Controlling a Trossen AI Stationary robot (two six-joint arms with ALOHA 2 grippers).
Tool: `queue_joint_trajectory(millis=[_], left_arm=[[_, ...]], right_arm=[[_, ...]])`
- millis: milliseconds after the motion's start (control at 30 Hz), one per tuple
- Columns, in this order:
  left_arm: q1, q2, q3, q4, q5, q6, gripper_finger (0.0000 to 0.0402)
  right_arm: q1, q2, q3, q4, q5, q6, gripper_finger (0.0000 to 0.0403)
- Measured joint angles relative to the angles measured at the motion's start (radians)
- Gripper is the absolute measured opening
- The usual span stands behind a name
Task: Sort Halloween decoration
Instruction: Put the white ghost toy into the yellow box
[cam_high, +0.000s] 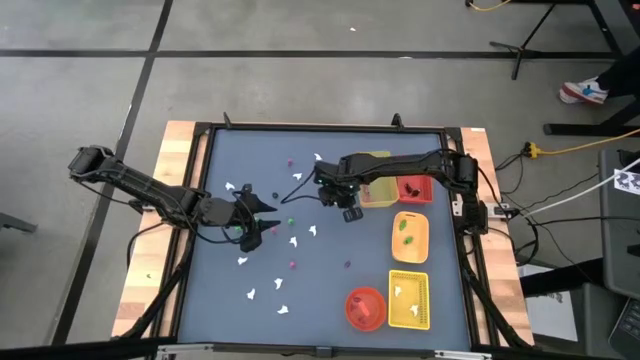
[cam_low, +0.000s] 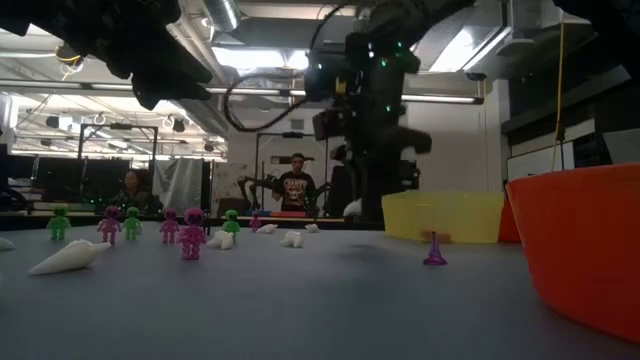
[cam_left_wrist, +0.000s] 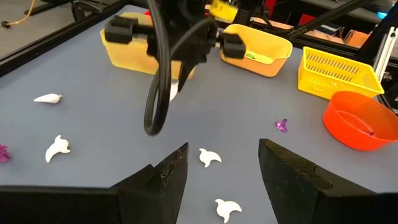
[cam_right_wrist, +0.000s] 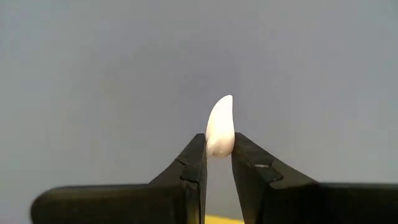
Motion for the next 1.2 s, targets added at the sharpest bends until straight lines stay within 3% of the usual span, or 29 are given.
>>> queue_joint_trajectory(millis=[167,300,533,933,1200], left_arm=[[0.000,0.000,0.000,0.000,0.000,0.000,0.0179],[0.000,0.000,0.000,0.000,0.000,-0.001,0.0179],[0.000,0.000,0.000,0.000,0.000,-0.001,0.0179],[0.000,0.000,0.000,0.000,0.000,-0.001,0.0179],[0.000,0.000,0.000,0.000,0.000,-0.001,0.0179]], right_arm=[[0.000,-0.002,0.101,-0.165,-0.005,0.009,0.0056],[0.000,-0.004,0.165,-0.268,-0.016,0.105,0.0056],[0.024,-0.005,0.198,-0.393,-0.189,0.226,0.0056],[0.229,-0.005,0.197,-0.568,-0.215,0.336,0.0056],[0.395,-0.005,0.197,-0.574,-0.215,0.493,0.0056]])
